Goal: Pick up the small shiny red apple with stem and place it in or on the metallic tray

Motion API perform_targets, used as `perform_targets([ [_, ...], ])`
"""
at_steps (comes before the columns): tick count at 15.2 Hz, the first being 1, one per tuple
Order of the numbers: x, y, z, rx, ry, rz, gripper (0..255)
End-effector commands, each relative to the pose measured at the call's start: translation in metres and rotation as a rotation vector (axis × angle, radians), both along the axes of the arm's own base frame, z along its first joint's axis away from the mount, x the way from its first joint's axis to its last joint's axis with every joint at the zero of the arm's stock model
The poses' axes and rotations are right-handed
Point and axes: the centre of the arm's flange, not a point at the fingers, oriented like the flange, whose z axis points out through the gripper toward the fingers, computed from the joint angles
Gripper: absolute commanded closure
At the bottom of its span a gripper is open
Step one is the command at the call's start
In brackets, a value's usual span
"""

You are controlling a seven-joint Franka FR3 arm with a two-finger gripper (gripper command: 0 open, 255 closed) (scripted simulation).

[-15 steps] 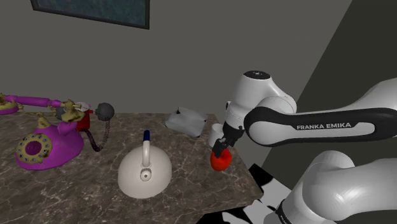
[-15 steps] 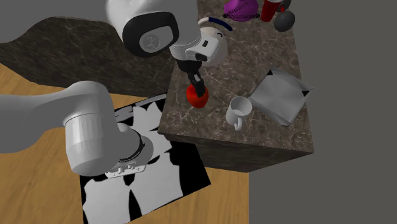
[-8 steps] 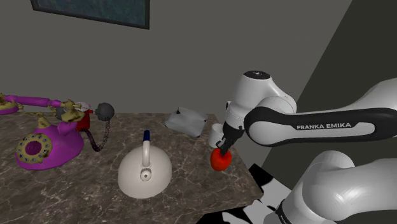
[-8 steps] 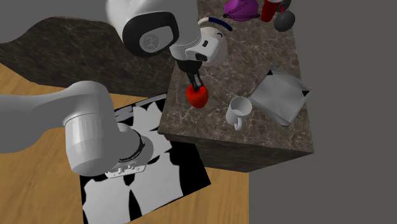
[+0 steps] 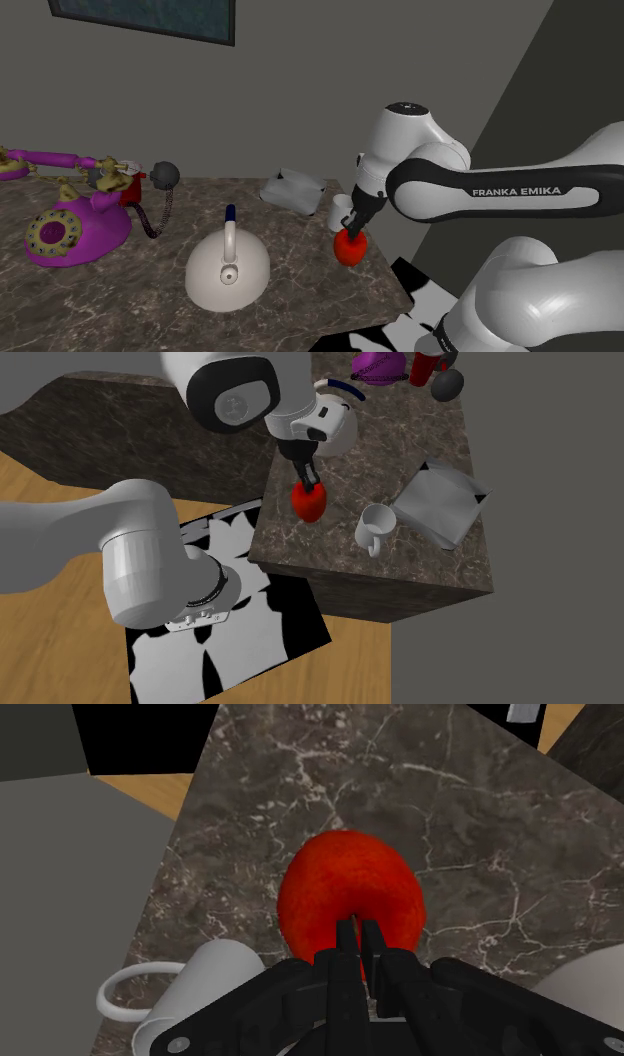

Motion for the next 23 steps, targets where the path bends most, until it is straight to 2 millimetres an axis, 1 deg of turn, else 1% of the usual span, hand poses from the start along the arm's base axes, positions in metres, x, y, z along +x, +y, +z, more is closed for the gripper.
perform_targets([
  [1,0.0,0.0,0.011,0.0,0.0,0.0,255],
  [19,0.0,0.0,0.106,0.0,0.0,0.0,255],
  [20,0.0,0.0,0.106,0.0,0.0,0.0,255],
  [23,0.037,-0.012,0.113,0.0,0.0,0.0,255],
])
